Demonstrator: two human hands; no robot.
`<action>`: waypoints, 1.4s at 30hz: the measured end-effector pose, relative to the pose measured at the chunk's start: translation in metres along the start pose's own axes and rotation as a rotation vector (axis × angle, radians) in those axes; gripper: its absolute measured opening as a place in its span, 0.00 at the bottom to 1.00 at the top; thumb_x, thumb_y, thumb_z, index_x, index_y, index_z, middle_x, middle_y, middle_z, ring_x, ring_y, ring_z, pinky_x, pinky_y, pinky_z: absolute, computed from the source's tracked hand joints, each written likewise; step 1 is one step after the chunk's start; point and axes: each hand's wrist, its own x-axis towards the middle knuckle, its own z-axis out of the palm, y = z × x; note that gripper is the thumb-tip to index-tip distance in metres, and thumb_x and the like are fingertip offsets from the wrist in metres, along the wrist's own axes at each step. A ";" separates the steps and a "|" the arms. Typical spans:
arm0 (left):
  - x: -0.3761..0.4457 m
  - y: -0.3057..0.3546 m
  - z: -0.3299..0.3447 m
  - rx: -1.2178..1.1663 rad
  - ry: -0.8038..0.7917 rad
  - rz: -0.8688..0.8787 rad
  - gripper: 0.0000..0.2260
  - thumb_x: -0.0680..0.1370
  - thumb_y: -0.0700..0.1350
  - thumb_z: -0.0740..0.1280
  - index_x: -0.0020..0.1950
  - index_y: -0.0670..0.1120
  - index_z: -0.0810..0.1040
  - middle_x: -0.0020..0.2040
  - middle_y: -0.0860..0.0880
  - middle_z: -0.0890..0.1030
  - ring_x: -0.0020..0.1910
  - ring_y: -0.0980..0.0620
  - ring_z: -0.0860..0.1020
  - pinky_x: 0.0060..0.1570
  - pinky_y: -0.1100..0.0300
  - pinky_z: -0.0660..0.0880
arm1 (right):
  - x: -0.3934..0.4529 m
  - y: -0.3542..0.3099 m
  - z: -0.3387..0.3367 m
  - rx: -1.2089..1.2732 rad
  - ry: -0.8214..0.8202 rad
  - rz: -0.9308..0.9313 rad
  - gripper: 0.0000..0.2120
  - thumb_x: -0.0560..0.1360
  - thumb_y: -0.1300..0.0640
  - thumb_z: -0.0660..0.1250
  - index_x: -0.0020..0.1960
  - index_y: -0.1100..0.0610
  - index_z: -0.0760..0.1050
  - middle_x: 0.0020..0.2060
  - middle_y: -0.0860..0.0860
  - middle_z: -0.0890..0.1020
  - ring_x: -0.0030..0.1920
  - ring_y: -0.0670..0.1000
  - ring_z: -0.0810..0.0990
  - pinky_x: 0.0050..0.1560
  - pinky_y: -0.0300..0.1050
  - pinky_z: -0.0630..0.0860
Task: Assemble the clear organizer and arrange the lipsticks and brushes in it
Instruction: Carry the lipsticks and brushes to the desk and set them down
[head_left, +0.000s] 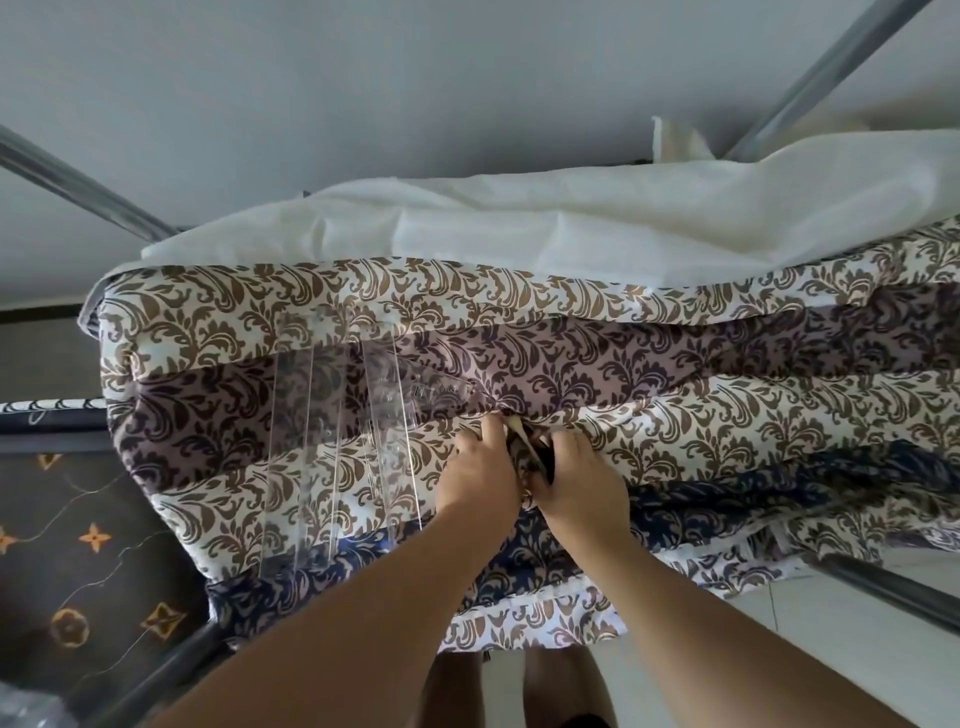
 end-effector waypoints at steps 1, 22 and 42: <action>0.001 -0.002 -0.001 -0.013 0.016 -0.001 0.25 0.80 0.39 0.67 0.69 0.51 0.55 0.59 0.40 0.71 0.43 0.45 0.77 0.36 0.57 0.78 | 0.002 0.002 -0.002 0.027 -0.002 -0.001 0.12 0.74 0.53 0.68 0.54 0.55 0.71 0.46 0.49 0.78 0.40 0.54 0.79 0.36 0.47 0.75; -0.148 -0.015 -0.159 -0.851 -0.198 0.311 0.14 0.80 0.44 0.68 0.61 0.60 0.72 0.38 0.45 0.79 0.30 0.51 0.77 0.35 0.52 0.78 | -0.066 -0.028 -0.199 1.273 -0.220 0.411 0.12 0.72 0.62 0.71 0.54 0.60 0.75 0.30 0.53 0.78 0.24 0.50 0.71 0.23 0.44 0.69; -0.348 -0.015 -0.180 -0.829 -0.346 0.679 0.16 0.80 0.48 0.70 0.67 0.54 0.75 0.33 0.41 0.76 0.30 0.42 0.76 0.34 0.49 0.76 | -0.364 -0.058 -0.284 1.468 0.269 0.383 0.07 0.74 0.63 0.69 0.49 0.60 0.72 0.28 0.53 0.75 0.24 0.53 0.66 0.24 0.43 0.65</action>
